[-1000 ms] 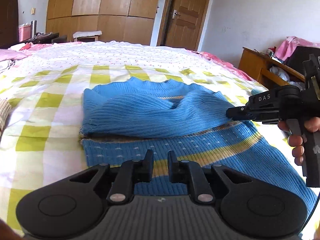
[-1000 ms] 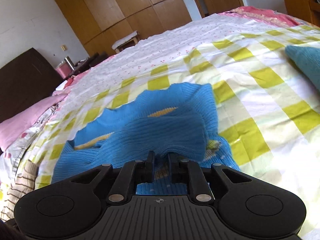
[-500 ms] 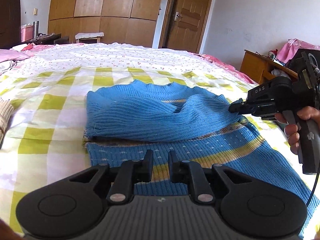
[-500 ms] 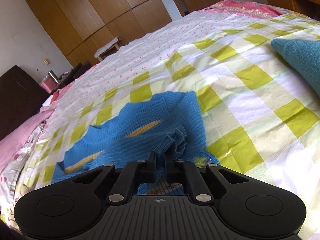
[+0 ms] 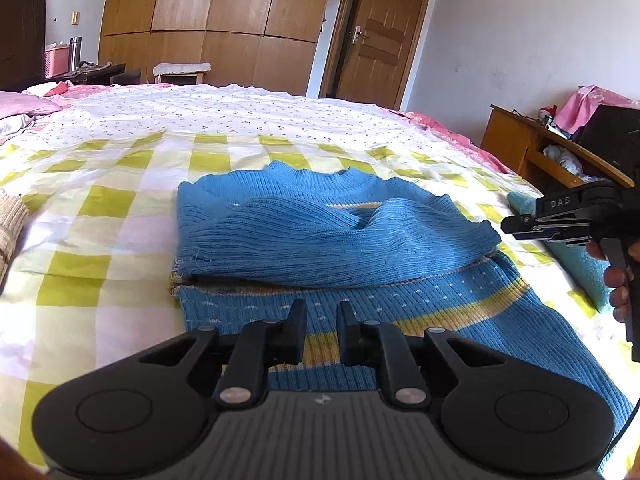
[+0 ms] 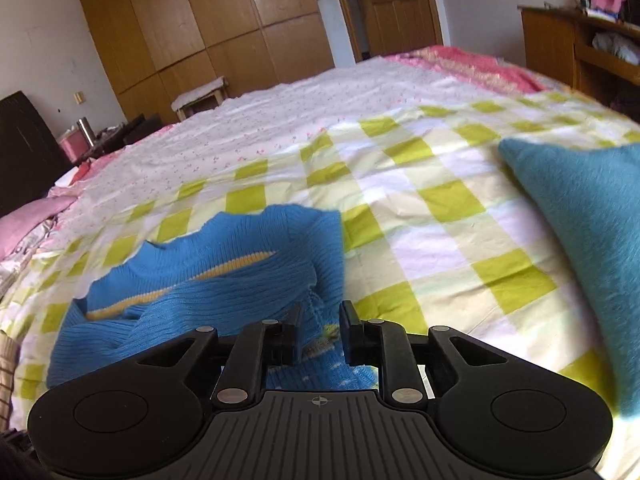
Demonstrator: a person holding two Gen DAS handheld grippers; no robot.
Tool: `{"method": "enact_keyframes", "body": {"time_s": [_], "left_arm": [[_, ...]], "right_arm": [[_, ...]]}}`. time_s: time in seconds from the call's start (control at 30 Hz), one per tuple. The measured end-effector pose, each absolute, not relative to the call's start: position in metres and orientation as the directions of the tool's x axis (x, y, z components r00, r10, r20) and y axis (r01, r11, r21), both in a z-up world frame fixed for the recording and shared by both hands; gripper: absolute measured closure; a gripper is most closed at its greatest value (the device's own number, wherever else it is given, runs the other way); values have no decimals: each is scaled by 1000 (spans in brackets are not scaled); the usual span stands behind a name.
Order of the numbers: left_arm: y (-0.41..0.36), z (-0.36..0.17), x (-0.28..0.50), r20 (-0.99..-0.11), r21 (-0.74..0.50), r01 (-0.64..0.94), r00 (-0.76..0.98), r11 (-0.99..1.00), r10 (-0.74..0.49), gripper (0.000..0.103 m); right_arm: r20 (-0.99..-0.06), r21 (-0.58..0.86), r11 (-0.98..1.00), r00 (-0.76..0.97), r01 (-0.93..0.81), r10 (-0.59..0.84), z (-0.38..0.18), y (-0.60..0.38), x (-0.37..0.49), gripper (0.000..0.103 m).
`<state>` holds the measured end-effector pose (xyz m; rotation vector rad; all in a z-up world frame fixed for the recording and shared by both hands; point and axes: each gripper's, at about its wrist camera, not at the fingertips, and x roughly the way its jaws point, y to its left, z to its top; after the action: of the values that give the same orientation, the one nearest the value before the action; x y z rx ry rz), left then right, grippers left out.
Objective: Fold small clothes
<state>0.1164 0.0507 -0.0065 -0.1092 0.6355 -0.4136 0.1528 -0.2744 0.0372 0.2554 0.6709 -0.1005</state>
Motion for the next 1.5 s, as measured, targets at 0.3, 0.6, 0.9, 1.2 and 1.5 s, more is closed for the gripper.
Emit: {"method": "enact_keyframes", "body": {"time_s": [0.3, 0.6, 0.9, 1.2, 1.5], "left_arm": [[65, -5, 123, -547, -241, 308, 740, 920, -391, 82], [81, -8, 129, -540, -248, 276, 757, 929, -369, 81], [85, -10, 130, -543, -254, 265, 757, 930, -364, 81], [86, -9, 129, -534, -253, 260, 766, 932, -359, 81], [86, -9, 129, -533, -257, 253, 768, 933, -355, 81]], "right_arm": [[-648, 209, 920, 658, -331, 384, 65, -160, 212, 78], [-772, 264, 835, 413, -483, 483, 23, -89, 284, 77], [-790, 242, 779, 349, -578, 504, 17, -70, 276, 77], [-786, 132, 808, 436, -574, 438, 30, -53, 293, 102], [-756, 90, 843, 515, -530, 404, 36, -52, 299, 102]]}}
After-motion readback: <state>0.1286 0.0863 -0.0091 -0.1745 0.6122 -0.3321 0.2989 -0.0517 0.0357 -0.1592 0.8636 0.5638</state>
